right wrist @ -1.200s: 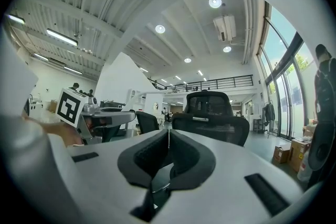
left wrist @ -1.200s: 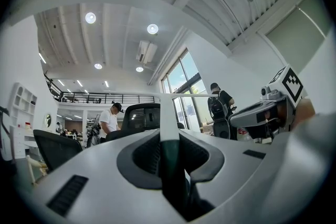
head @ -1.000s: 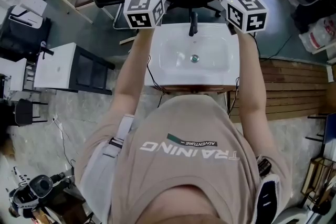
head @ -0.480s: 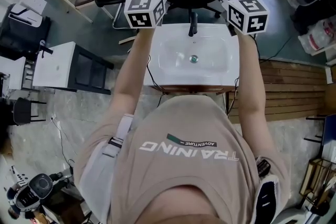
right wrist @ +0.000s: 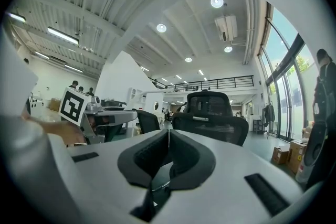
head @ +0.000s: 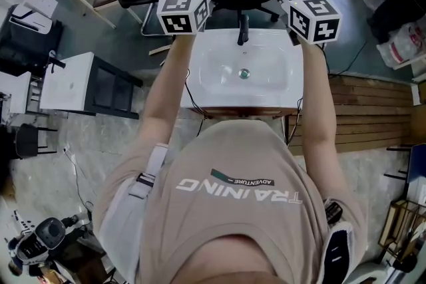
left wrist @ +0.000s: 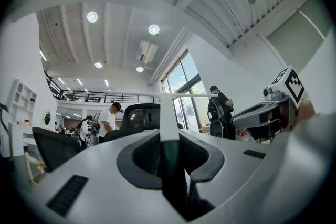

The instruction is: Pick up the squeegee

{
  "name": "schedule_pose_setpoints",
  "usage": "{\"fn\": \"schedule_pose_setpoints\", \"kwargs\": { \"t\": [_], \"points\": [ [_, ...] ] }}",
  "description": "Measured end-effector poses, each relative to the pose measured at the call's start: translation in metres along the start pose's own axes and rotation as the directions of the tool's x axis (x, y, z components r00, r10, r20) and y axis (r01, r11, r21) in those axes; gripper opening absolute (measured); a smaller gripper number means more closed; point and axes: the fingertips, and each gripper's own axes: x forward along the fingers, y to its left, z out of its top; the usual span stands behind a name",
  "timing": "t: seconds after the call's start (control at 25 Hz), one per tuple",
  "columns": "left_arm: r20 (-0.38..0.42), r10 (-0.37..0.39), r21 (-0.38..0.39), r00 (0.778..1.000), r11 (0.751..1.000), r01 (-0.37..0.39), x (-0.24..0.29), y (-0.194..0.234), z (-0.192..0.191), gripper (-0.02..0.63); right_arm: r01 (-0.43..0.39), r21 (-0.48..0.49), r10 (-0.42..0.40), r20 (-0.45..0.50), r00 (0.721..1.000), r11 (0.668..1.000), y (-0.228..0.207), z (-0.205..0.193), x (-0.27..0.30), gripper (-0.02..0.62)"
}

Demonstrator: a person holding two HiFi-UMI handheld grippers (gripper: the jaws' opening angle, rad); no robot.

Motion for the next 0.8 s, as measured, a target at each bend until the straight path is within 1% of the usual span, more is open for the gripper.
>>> {"fn": "schedule_pose_setpoints", "kwargs": {
  "t": [0.52, 0.8],
  "points": [
    [-0.005, -0.005, -0.005, 1.000, 1.000, 0.005, 0.005, -0.003, -0.003, 0.084, 0.002, -0.003, -0.002, -0.005, 1.000, 1.000, -0.007, -0.002, -0.002, 0.032],
    [-0.001, -0.003, -0.008, 1.000, 1.000, 0.003, 0.009, 0.000, -0.002, 0.084, 0.001, 0.002, -0.001, -0.017, 1.000, 1.000, -0.011, -0.011, 0.001, 0.032]
  ]
}}
